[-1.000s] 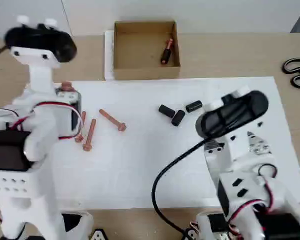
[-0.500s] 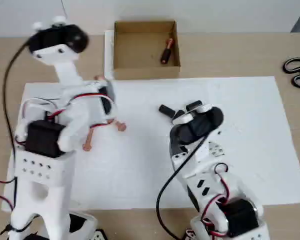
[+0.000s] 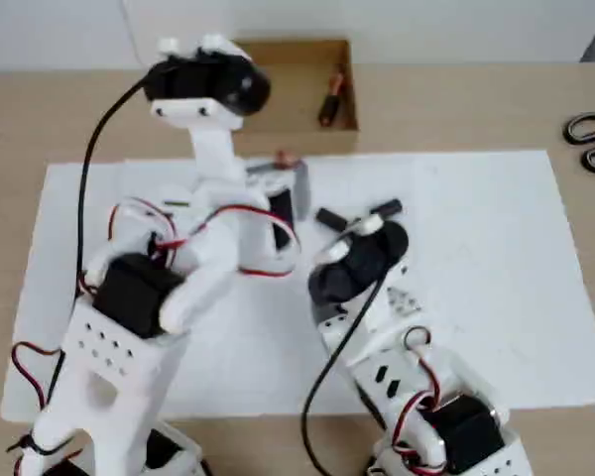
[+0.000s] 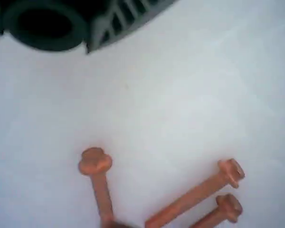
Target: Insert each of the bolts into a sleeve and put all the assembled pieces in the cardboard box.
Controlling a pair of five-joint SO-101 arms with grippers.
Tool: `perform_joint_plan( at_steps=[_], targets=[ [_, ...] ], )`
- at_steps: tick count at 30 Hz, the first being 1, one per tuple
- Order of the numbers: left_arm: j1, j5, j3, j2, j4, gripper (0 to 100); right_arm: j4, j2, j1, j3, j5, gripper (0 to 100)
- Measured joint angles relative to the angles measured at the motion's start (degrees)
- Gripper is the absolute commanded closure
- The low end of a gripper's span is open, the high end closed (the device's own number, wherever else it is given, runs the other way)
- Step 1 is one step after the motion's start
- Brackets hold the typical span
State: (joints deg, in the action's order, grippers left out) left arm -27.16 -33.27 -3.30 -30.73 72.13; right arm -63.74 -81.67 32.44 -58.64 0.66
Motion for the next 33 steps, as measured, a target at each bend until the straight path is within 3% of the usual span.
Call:
perform_joint_plan(
  at_steps=[7, 20, 33],
  targets=[
    [0.00, -2.11, -3.25, 0.00, -2.90, 99, 8.70, 0.00, 0.18, -5.19, 0.00, 99.5],
    [0.00, -0.79, -28.22, -11.34, -24.79, 99, 14.07, 0.00, 0.26, -7.12, -4.57, 99.5],
    [-0.44, -0.70, -33.05, -14.15, -27.87, 99, 14.07, 0.00, 1.67, -7.12, -4.66, 99.5]
  ],
)
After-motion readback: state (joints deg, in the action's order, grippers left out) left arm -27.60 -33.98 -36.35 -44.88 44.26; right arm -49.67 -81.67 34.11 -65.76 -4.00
